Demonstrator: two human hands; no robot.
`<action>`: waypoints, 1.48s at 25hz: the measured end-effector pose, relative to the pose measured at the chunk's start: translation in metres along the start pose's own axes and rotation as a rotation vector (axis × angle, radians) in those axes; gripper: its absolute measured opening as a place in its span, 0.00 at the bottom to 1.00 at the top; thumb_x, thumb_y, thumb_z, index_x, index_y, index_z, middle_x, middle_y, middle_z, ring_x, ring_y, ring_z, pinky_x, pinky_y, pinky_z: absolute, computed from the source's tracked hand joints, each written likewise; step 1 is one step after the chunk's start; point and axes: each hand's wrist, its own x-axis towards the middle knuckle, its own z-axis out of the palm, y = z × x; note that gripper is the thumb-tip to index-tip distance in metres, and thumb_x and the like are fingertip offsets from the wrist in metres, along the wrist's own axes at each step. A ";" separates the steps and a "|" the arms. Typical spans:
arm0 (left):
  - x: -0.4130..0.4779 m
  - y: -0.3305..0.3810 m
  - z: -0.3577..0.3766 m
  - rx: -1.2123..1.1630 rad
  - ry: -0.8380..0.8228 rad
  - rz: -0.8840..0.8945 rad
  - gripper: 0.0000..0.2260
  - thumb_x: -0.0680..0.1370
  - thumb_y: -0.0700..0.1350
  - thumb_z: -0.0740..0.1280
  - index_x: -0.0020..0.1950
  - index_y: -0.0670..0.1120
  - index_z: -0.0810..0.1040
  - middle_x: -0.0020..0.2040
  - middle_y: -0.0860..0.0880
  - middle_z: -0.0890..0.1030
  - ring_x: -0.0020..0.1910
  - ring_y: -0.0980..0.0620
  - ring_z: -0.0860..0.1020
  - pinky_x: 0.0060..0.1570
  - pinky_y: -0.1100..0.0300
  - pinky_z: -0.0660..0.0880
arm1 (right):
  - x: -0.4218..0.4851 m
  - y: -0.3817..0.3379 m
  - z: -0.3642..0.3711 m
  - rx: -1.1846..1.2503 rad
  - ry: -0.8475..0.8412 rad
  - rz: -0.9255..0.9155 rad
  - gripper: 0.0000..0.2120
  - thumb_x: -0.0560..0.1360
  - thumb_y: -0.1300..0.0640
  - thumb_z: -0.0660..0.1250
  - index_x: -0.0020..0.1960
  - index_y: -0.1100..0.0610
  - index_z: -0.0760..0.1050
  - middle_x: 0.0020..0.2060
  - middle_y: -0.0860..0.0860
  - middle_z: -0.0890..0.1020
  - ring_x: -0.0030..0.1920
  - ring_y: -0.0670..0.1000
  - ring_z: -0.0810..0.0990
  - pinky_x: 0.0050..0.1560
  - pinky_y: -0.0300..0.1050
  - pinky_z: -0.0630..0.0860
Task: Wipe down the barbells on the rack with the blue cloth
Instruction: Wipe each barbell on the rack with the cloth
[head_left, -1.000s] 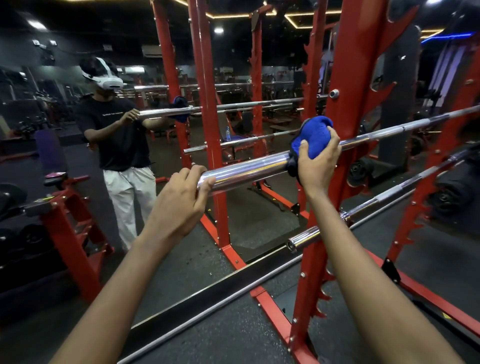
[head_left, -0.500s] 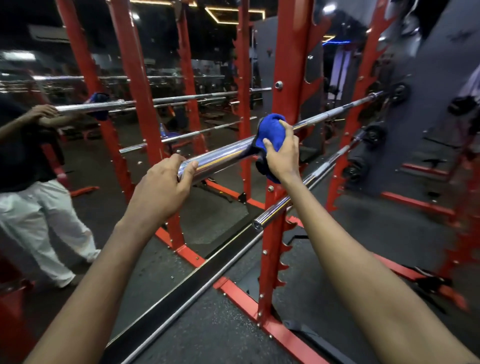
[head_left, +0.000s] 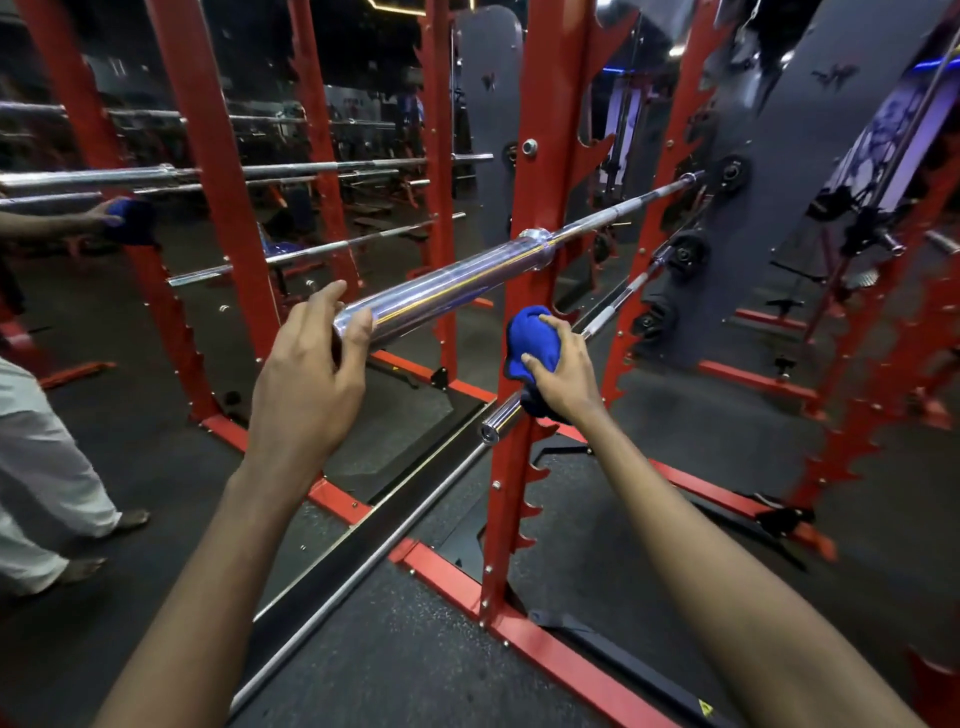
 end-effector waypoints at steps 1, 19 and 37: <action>-0.001 -0.001 0.003 -0.036 0.028 0.011 0.19 0.86 0.55 0.57 0.73 0.48 0.71 0.64 0.47 0.77 0.58 0.50 0.76 0.57 0.54 0.74 | 0.002 0.009 0.007 -0.019 -0.030 0.013 0.29 0.76 0.57 0.73 0.75 0.51 0.68 0.67 0.58 0.72 0.67 0.58 0.74 0.68 0.43 0.66; 0.006 -0.004 0.028 0.052 0.278 0.065 0.12 0.84 0.47 0.61 0.60 0.43 0.80 0.53 0.47 0.80 0.50 0.48 0.78 0.49 0.55 0.73 | 0.036 0.089 0.093 -0.168 -0.510 -0.109 0.25 0.73 0.54 0.75 0.68 0.51 0.76 0.61 0.57 0.80 0.63 0.60 0.79 0.66 0.50 0.74; 0.007 -0.012 0.010 -0.016 0.106 0.109 0.14 0.85 0.51 0.61 0.65 0.46 0.78 0.58 0.47 0.80 0.53 0.50 0.77 0.53 0.63 0.71 | -0.015 -0.065 -0.001 0.227 0.309 -0.286 0.25 0.76 0.53 0.75 0.71 0.54 0.75 0.63 0.52 0.77 0.63 0.46 0.76 0.67 0.30 0.66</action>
